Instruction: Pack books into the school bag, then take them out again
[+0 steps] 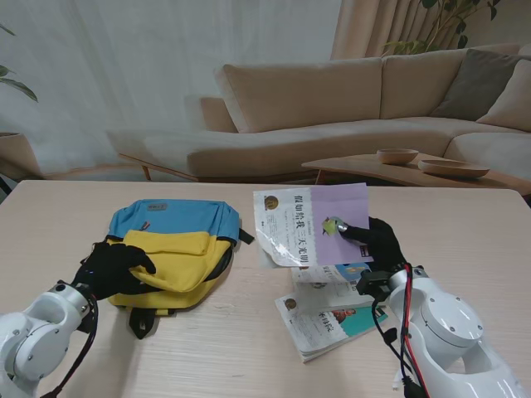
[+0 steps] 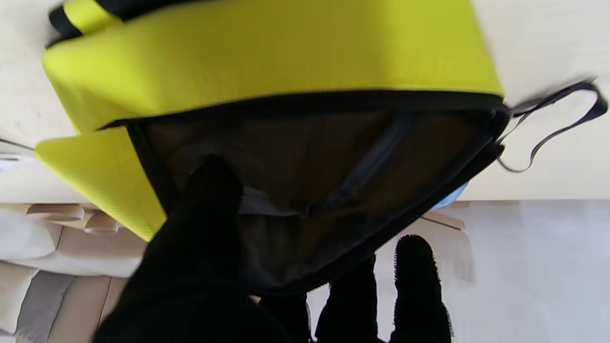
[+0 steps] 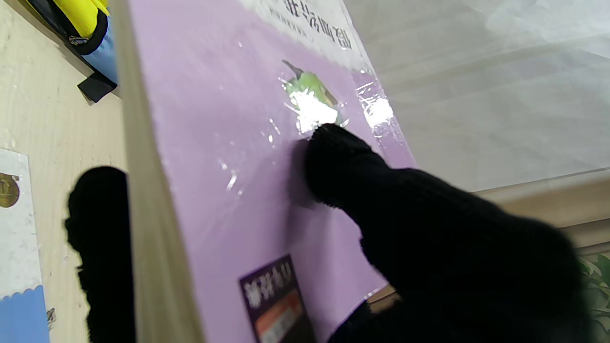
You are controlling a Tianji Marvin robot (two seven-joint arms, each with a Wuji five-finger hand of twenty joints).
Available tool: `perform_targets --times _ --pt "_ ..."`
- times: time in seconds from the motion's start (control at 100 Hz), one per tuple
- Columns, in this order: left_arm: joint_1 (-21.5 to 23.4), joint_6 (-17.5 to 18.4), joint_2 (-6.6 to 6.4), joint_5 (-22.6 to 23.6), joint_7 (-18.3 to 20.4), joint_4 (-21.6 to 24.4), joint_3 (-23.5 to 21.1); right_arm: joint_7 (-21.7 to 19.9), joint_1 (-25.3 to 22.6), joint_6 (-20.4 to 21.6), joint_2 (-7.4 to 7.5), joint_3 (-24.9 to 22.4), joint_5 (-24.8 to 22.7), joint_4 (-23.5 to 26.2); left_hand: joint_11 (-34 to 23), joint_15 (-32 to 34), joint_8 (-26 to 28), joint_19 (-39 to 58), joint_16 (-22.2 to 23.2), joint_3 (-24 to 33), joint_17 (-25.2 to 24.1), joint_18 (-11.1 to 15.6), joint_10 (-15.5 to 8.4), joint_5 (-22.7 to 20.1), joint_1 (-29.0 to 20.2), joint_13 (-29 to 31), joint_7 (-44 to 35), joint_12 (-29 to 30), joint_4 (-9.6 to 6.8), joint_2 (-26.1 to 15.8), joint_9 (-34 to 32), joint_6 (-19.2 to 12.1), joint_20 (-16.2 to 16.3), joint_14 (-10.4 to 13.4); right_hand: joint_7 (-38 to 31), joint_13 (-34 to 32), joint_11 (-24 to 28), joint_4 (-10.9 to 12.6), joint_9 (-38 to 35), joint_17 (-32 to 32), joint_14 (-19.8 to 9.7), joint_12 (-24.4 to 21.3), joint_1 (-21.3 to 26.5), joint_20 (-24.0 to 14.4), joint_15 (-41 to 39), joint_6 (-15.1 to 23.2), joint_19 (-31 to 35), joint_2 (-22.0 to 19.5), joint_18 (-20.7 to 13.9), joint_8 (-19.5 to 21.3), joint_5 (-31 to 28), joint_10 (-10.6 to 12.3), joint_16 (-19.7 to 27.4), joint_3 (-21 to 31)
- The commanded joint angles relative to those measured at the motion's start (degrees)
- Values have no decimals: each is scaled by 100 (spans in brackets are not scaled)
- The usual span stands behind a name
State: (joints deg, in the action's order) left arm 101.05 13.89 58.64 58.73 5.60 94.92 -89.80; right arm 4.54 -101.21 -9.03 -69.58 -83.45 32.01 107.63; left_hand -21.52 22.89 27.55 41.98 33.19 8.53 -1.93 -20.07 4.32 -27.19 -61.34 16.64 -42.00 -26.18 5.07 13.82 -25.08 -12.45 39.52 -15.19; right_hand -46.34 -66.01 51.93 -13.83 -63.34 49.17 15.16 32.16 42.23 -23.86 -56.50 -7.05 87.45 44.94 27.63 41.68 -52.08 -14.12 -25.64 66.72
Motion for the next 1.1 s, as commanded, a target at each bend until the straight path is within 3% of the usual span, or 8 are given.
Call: perform_targets --times 0.0,0.09,0.13,0.2,0.35,0.56,0.79,1.09 --pt "0 -41 85 7 85 70 -7 -117 -38 10 -47 17 -12 42 -229 336 179 462 209 -303 70 -301 81 -499 -558 301 -349 -169 -167 -298 -317 -120 -56 -169 -1038 -527 266 143 -115 39 -116 103 693 -25 -314 1254 299 -540 100 685 -865 16 -94 504" --pt "-10 -104 117 37 -162 90 10 -131 -29 6 -43 21 -43 33 -549 770 310 970 381 -379 304 -447 146 -912 -702 772 -657 -356 -197 -282 -954 -12 34 -335 -1033 -530 265 146 -115 46 -110 102 694 -28 -316 1262 303 -538 106 691 -865 16 -93 504" --pt "-9 -124 128 43 -232 117 7 -128 -29 4 -43 23 -55 35 -579 1043 383 1312 480 -375 432 -512 193 -1008 -733 1029 -728 -1163 -209 -259 -1483 44 0 -416 -1035 -532 267 147 -120 47 -110 103 694 -29 -318 1259 303 -537 106 694 -871 14 -94 505" --pt "-13 -157 145 75 -353 174 -8 -137 -28 -9 -39 31 -86 33 -764 1516 456 1814 663 -358 698 -576 185 -1054 -750 1464 -780 -1671 -216 -242 -2202 7 87 -536 -1033 -533 264 147 -119 49 -112 101 689 -31 -319 1255 305 -537 105 697 -872 9 -93 504" --pt "-73 -270 194 -80 -496 301 -21 -133 -14 -73 -37 61 -148 42 -1644 2581 522 2939 1035 -228 1360 -831 357 -1119 -857 2327 -923 -1738 -229 -155 -3070 191 333 -941 -1028 -530 265 152 -121 51 -96 103 696 -34 -324 1253 306 -534 120 702 -871 2 -93 511" --pt "-206 -354 219 -501 -237 560 -7 -149 3 -199 -27 103 -276 82 -2586 3534 583 3472 1432 58 2084 -1180 549 -1133 -980 2993 -1063 -1749 -194 -43 -3369 624 617 -1087 -1017 -548 265 154 -123 64 -95 103 693 -43 -341 1243 320 -530 123 702 -865 -13 -94 511" --pt "-367 -475 199 -858 260 919 58 -165 34 -550 -22 150 -401 141 -2753 3776 519 3660 1538 124 2430 -1358 568 -1143 -1030 3335 -1129 -1882 -182 -7 -3558 918 813 -1104 -1011 -583 270 161 -134 137 -55 97 692 -62 -369 1230 372 -526 149 698 -866 -42 -91 525" --pt "-534 -986 234 -1151 392 1300 140 -209 188 -1322 -28 403 -558 262 -2925 4051 429 3931 1538 377 3044 -1691 571 -1195 -1027 3952 -1198 -1956 -126 120 -4057 1304 1038 -1158 -1010 -620 282 163 -123 195 -9 85 693 -74 -395 1200 412 -527 180 684 -853 -79 -77 537"
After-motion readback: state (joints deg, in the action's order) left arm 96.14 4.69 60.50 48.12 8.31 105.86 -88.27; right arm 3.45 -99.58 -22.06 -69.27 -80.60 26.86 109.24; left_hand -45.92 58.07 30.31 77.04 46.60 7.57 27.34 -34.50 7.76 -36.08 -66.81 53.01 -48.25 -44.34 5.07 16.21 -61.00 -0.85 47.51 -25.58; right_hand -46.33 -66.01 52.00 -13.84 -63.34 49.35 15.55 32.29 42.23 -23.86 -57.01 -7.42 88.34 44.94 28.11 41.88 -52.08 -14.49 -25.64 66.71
